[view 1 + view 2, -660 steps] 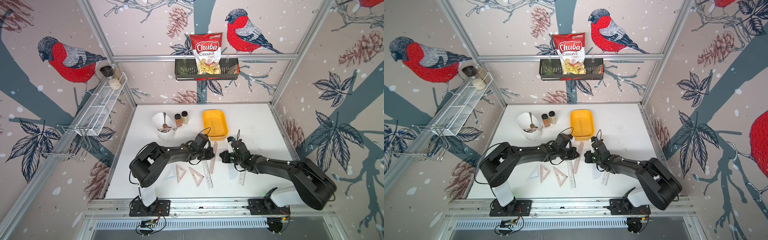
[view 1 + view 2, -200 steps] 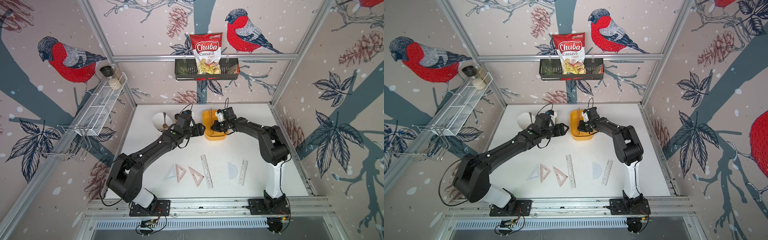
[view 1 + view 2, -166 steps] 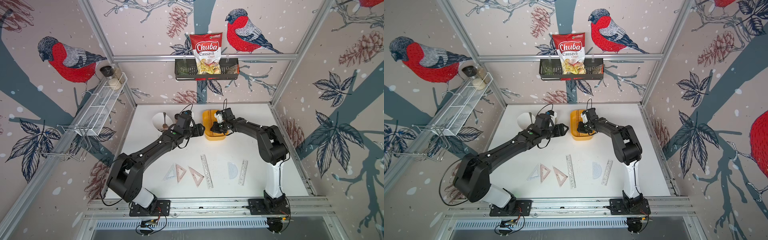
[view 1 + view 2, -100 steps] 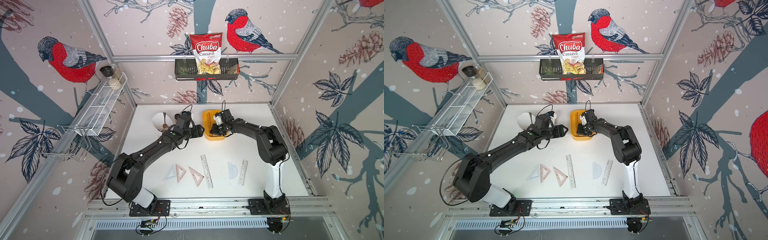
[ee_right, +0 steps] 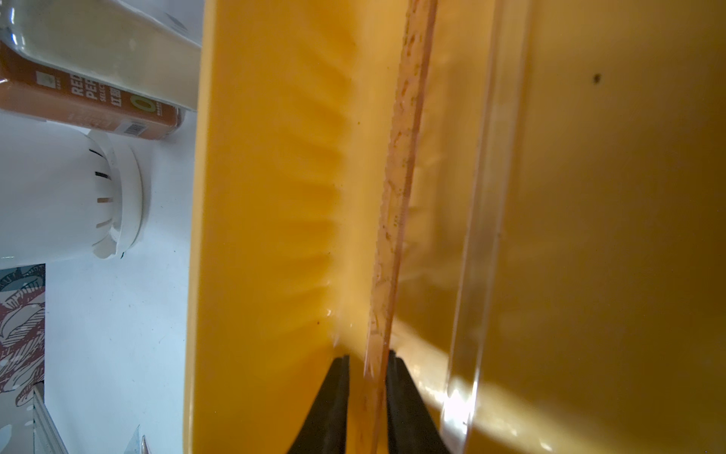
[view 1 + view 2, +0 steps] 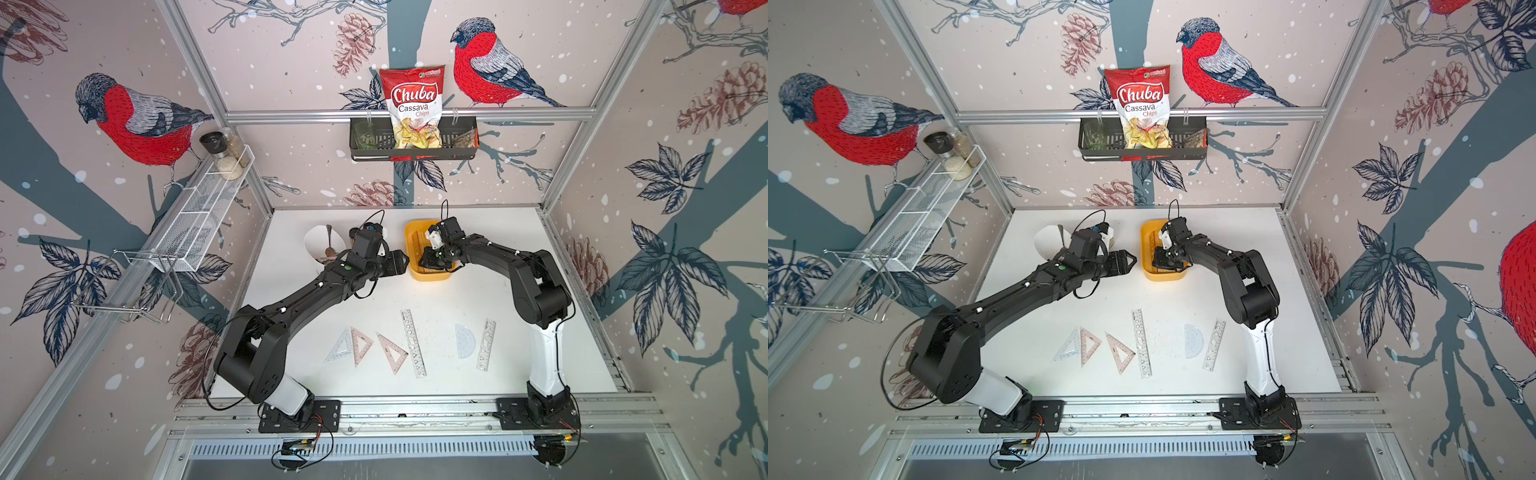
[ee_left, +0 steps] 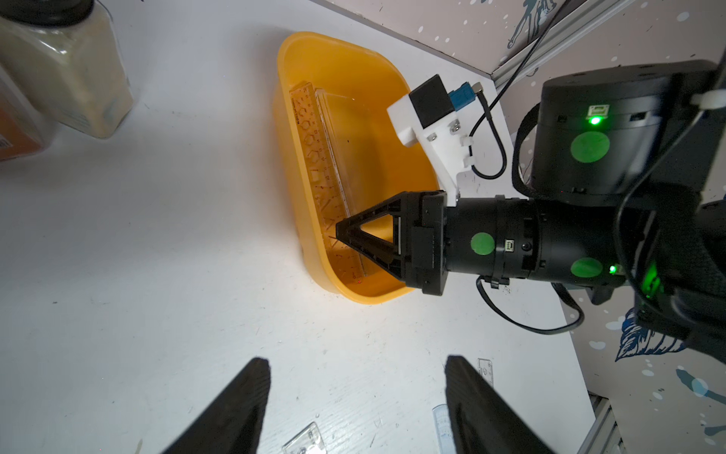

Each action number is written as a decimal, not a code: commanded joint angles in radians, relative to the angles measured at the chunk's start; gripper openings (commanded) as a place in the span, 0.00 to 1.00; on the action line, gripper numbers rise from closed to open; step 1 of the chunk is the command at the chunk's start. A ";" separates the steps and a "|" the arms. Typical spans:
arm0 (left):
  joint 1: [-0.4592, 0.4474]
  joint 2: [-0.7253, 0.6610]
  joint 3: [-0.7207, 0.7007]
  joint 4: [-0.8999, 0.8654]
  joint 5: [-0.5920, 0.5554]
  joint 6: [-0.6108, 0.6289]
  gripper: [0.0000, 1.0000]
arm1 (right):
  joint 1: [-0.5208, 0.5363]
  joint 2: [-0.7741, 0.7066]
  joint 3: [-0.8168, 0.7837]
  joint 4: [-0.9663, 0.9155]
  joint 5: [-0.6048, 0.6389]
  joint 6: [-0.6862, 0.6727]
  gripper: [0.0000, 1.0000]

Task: Put the scattered rulers into the storage box
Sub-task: Place the ruler in the storage box, then pick up the ruler from the center of the board.

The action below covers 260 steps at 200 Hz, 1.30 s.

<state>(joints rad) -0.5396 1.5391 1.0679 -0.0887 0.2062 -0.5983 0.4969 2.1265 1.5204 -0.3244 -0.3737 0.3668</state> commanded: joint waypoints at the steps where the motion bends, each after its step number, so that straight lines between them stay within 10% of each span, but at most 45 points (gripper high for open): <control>1: 0.003 -0.002 0.001 0.017 0.001 0.002 0.75 | 0.001 -0.009 0.016 -0.040 0.028 -0.021 0.26; 83: -0.030 -0.074 -0.063 -0.028 0.002 -0.021 0.68 | 0.052 -0.319 -0.090 -0.082 0.234 -0.046 0.34; 133: -0.079 -0.191 -0.275 -0.045 -0.043 -0.093 0.66 | 0.411 -0.584 -0.513 0.089 0.424 0.160 0.37; 188: -0.092 -0.278 -0.389 -0.019 -0.079 -0.138 0.65 | 0.672 -0.516 -0.599 0.087 0.588 0.362 0.47; 260: -0.103 -0.261 -0.438 0.016 -0.079 -0.146 0.66 | 0.696 -0.401 -0.568 0.019 0.610 0.417 0.56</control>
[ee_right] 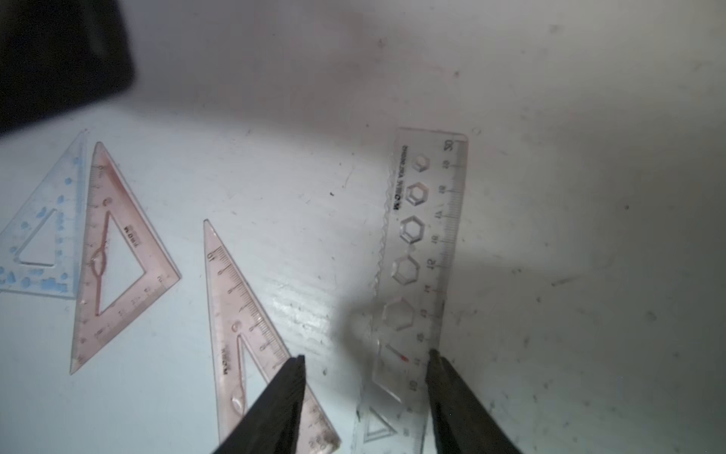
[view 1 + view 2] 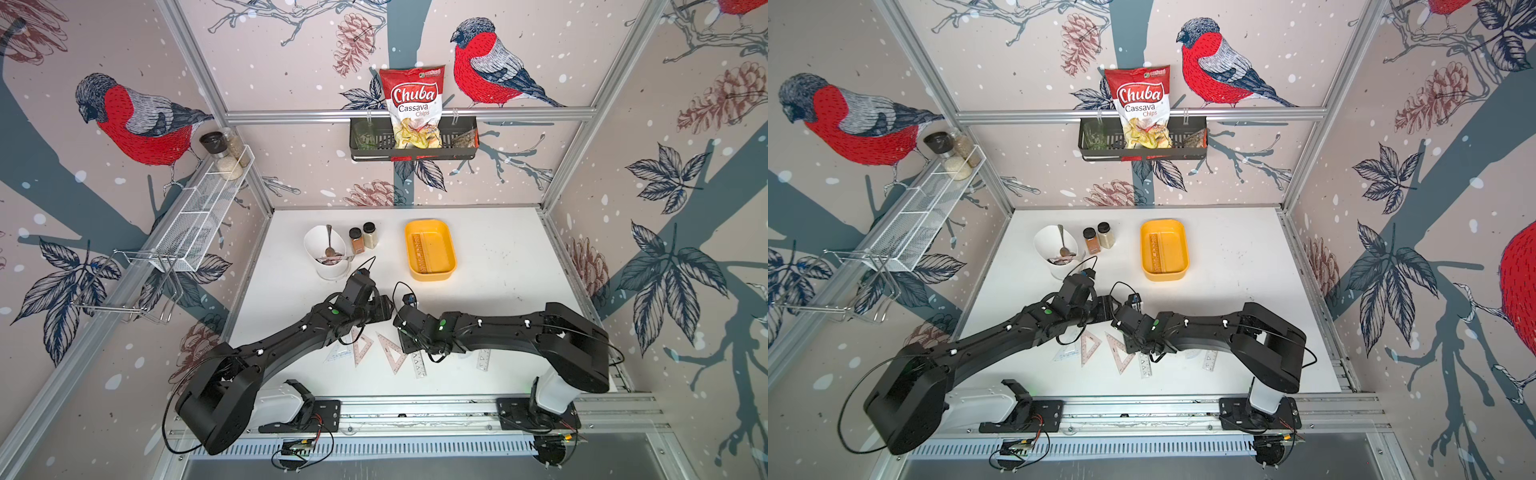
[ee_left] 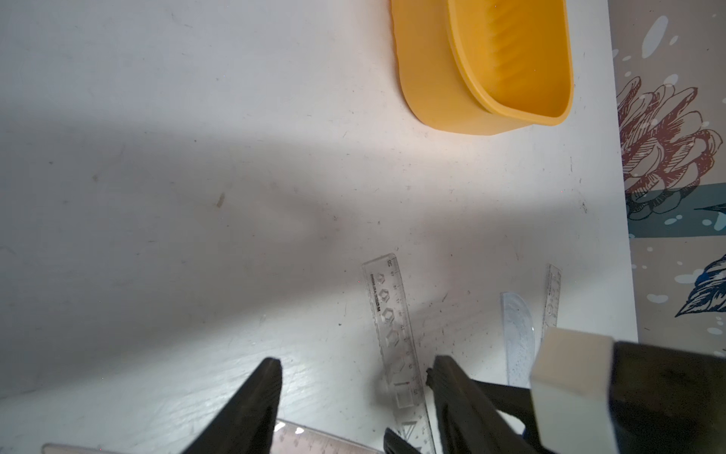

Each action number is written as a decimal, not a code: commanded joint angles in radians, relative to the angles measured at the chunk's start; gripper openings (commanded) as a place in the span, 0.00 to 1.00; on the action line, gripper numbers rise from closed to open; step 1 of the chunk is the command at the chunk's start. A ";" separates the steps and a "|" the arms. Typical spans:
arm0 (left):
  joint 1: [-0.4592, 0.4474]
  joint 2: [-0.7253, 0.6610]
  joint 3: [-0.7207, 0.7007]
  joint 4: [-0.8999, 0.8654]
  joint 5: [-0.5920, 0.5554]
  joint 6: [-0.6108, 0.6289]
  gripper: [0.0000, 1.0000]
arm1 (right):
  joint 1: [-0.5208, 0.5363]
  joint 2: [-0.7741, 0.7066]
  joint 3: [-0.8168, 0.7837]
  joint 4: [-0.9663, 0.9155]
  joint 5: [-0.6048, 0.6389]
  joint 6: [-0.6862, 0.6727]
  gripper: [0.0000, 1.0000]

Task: Put the scattered rulers into the storage box
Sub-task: Pick up the ruler from the center of the board.

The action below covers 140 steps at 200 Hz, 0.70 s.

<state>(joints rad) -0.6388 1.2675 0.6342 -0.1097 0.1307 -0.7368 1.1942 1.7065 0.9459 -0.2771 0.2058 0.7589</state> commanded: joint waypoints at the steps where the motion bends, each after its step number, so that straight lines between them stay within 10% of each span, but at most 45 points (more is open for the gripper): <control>1: -0.004 0.010 -0.005 0.037 -0.004 -0.007 0.66 | -0.002 0.021 0.007 -0.028 0.030 0.025 0.56; 140: -0.012 0.044 -0.057 0.112 0.083 -0.015 0.65 | -0.120 0.050 0.053 -0.013 0.061 -0.026 0.44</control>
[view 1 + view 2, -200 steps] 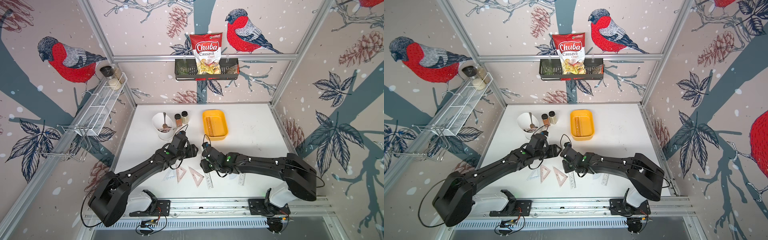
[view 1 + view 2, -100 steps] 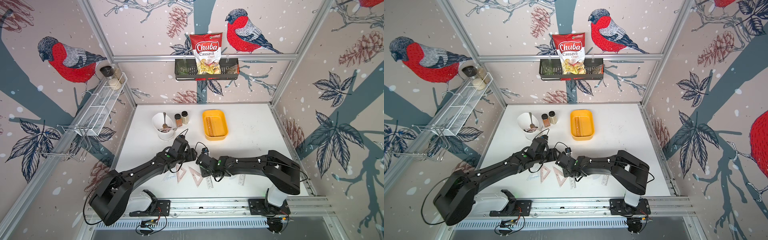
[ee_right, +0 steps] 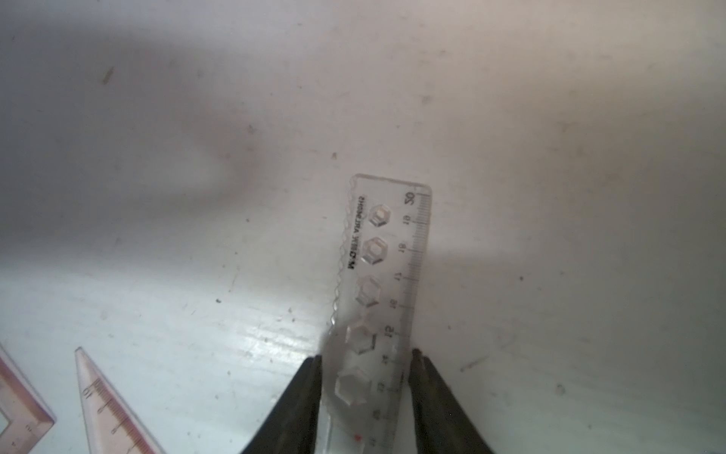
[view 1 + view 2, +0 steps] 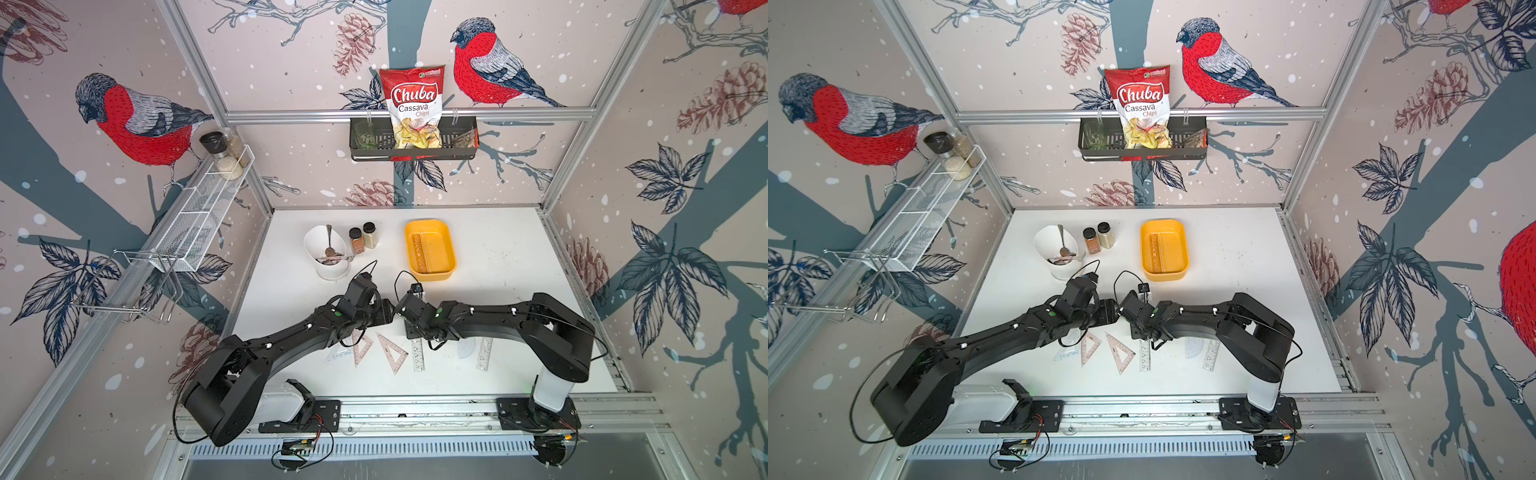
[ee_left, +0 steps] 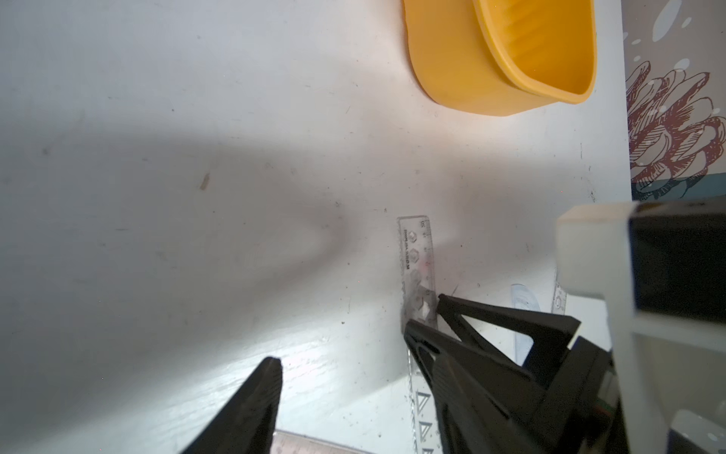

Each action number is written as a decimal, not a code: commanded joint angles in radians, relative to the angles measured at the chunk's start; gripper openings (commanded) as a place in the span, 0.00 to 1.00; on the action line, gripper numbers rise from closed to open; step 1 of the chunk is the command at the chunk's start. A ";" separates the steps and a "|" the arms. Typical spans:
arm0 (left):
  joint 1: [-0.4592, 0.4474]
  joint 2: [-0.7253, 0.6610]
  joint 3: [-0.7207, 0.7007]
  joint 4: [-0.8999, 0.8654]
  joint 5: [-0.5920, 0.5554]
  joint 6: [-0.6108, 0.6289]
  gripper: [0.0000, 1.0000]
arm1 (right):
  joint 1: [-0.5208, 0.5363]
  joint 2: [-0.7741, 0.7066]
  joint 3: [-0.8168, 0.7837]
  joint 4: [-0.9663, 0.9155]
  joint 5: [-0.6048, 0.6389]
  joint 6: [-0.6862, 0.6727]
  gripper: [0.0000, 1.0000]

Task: Put the scattered rulers into the storage box
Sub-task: Pick up the ruler from the center of the board.

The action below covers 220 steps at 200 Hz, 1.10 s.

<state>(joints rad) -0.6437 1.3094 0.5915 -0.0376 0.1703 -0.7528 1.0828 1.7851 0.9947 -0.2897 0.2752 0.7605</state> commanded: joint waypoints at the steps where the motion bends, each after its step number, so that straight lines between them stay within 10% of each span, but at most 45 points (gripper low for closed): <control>1: -0.008 0.002 -0.014 0.041 0.046 0.001 0.65 | -0.009 -0.033 0.002 0.002 -0.009 -0.028 0.44; 45: -0.038 0.039 -0.061 0.120 0.215 -0.003 0.63 | -0.018 -0.200 -0.177 0.233 -0.120 -0.057 0.41; 124: -0.068 0.135 -0.045 0.172 0.310 0.000 0.48 | -0.085 -0.255 -0.379 0.481 -0.275 -0.055 0.01; 220: -0.069 0.201 -0.043 0.200 0.307 -0.014 0.44 | -0.104 -0.226 -0.428 0.522 -0.297 -0.044 0.00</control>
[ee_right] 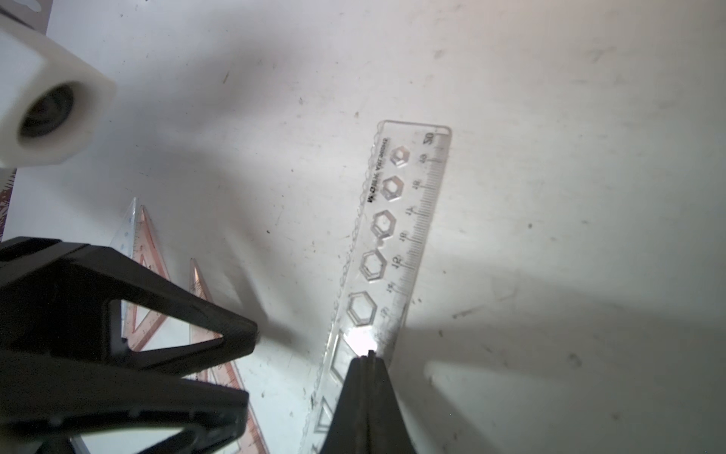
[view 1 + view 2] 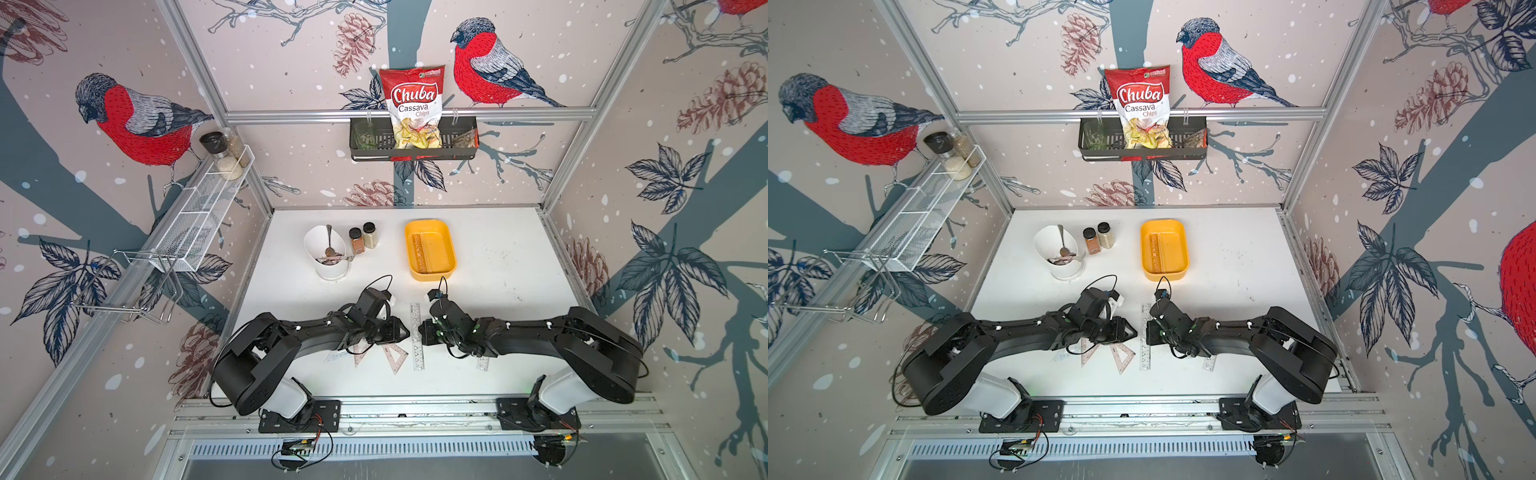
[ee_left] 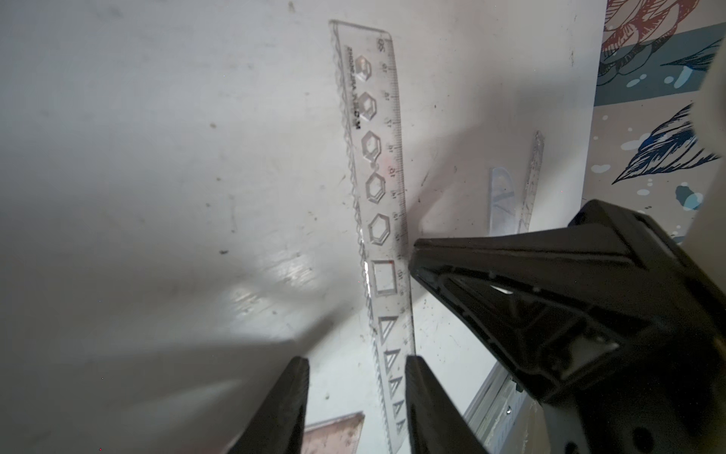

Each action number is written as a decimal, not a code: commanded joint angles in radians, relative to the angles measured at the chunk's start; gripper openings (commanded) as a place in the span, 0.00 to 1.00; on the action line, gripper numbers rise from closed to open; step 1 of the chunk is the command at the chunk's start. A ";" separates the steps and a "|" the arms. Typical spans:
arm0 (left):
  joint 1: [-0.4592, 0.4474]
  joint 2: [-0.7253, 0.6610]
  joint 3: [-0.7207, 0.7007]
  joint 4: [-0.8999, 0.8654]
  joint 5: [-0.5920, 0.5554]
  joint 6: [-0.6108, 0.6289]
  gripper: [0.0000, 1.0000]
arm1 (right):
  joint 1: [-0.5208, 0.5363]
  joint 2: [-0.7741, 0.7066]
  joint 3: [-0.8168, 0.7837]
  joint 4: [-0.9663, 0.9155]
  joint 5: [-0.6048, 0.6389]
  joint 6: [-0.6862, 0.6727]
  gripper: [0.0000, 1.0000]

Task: Put the scattered rulers into the storage box
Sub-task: Pick up the ruler from the center of the board.

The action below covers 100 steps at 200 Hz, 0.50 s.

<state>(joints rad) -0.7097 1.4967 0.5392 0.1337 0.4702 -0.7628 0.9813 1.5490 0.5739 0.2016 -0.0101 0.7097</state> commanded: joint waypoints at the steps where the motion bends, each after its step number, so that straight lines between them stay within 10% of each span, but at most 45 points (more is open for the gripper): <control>1: -0.004 0.014 0.010 0.029 0.006 -0.003 0.44 | -0.003 0.011 -0.007 0.031 -0.011 0.007 0.00; 100: -0.019 0.127 0.044 0.082 0.025 -0.024 0.39 | -0.022 0.047 -0.040 0.082 -0.048 0.004 0.00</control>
<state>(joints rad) -0.7238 1.5963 0.5770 0.2337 0.5056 -0.7795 0.9619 1.5803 0.5400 0.3061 -0.0391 0.7101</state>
